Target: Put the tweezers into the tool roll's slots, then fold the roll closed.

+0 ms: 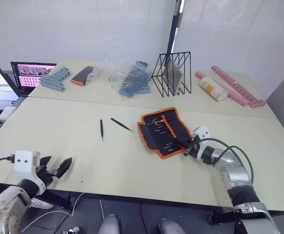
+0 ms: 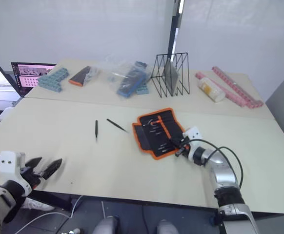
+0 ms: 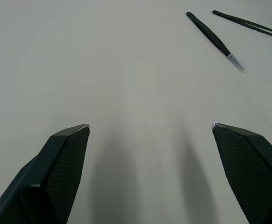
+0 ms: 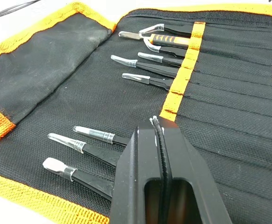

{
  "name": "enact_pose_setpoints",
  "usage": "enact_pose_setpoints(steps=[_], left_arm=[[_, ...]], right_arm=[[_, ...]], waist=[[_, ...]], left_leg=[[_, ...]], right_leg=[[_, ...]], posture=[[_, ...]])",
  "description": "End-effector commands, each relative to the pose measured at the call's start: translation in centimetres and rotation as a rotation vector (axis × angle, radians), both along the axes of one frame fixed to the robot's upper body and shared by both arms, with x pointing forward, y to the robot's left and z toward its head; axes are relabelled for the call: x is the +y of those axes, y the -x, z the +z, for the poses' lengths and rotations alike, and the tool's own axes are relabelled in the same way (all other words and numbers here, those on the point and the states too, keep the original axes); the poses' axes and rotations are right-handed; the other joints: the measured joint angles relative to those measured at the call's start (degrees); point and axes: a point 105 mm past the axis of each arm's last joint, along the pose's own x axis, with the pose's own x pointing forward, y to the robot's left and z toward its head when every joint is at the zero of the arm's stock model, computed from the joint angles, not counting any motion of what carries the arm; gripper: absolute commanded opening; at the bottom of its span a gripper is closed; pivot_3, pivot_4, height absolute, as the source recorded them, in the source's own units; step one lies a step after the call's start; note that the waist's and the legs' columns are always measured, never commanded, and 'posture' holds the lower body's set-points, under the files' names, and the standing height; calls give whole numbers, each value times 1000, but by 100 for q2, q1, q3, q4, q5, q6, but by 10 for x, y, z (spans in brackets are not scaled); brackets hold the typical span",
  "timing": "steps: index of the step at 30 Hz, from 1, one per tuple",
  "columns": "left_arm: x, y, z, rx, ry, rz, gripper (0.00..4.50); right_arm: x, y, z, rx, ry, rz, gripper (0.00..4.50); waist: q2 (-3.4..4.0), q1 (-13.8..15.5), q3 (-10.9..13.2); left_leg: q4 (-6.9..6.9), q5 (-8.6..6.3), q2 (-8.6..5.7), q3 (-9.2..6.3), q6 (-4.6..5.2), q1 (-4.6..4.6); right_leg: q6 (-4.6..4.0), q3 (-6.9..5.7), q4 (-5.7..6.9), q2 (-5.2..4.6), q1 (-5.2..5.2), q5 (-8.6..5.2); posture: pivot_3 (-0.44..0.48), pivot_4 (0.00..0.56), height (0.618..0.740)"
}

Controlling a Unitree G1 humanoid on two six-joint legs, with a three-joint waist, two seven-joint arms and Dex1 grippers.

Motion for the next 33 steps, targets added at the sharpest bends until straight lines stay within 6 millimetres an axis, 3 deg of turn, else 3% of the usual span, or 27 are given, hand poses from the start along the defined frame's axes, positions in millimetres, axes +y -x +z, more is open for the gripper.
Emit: enact_pose_setpoints(steps=[1,13,16,24,33], left_arm=[[0,0,16,-76,-32,16,4451],[7,-4,26,-87,-64,20,4451],[-3,-20,37,-118,-41,34,4451],[-31,-62,43,-109,-51,84,4451],[-67,-114,36,-104,-14,87,4451]], right_arm=[[-6,9,-30,110,46,-8,0],[-6,8,-31,107,48,-15,0],[-7,7,-31,105,49,-19,0],[-8,7,-31,102,49,-28,0],[-5,4,-27,92,66,-1,0]], waist=[[-1,0,0],[-2,-3,-1],[-3,17,-1],[-9,6,-6],[-10,-5,-7]], left_leg=[[0,0,0,0,0,0],[0,0,-1,2,0,-1],[0,0,-1,2,0,-1],[1,0,-2,0,0,-2],[2,1,-6,-2,0,-3]], right_leg=[[0,0,-3,0,0,0],[-2,0,-9,-1,0,-2],[-3,0,-9,-2,1,-2],[-2,0,-6,0,1,-2],[-1,0,-6,0,2,-1]], posture=[[0,150,734],[0,150,734],[0,150,734],[0,150,734],[0,150,734]])
